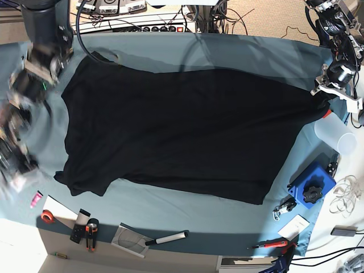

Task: Layout the t-shirt on the table in an organized manner, then fold the t-shirt properly
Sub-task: 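Grasp the shirt edge with the right gripper and pull it outward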

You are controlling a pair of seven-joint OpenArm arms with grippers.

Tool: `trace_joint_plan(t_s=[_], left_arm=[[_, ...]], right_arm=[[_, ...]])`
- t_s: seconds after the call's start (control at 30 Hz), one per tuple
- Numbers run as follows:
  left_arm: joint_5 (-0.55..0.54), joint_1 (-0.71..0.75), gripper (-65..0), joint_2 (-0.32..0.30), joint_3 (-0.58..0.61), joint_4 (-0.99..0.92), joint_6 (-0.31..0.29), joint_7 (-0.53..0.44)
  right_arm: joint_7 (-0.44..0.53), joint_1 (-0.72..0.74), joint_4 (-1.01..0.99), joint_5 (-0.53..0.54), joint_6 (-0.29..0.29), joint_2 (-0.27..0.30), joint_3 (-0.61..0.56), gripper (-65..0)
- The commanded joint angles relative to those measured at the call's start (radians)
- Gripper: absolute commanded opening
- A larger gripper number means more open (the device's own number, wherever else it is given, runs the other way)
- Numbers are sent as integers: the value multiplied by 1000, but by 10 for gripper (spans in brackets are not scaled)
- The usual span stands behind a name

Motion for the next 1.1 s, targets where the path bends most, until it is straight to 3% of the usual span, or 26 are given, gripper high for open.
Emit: trace_joint_plan(t_s=[0.0, 0.13, 0.27, 0.33, 0.57, 0.7, 0.73, 0.87, 1.0, 1.07], left_arm=[[-19, -5, -650, -16, -6, 16, -4, -14], [-19, -5, -650, -16, -6, 16, -5, -15], [-19, -5, -650, -12, -5, 16, -5, -15], [-18, -5, -650, -11, -5, 16, -5, -15], [-19, -5, -650, -11, -5, 16, -5, -23], [-18, -5, -650, -11, -5, 16, -5, -23], [-18, -5, -650, -11, -5, 16, -5, -23], [-18, -5, -650, -11, -5, 16, -19, -23], [-19, -5, -650, -11, -5, 16, -73, -23], [-18, -5, -650, -11, -5, 16, -72, -22]], right_arm=[[0, -9, 22, 81, 35, 19, 51, -504], [-115, -151, 22, 421, 156, 10, 284, -504], [-122, -280, 23, 745, 224, 8, 480, -504], [-122, -363, 23, 835, 253, 8, 536, -504], [-122, -584, 24, 992, 295, 8, 560, -503], [-122, -650, 24, 998, 326, 11, 559, -498], [-122, -665, 24, 990, 336, 11, 552, -468], [-122, -729, 24, 915, 360, 11, 455, -360], [-122, -758, 24, 919, 359, 7, 318, -360], [-122, -758, 24, 921, 319, -1, 257, -360]])
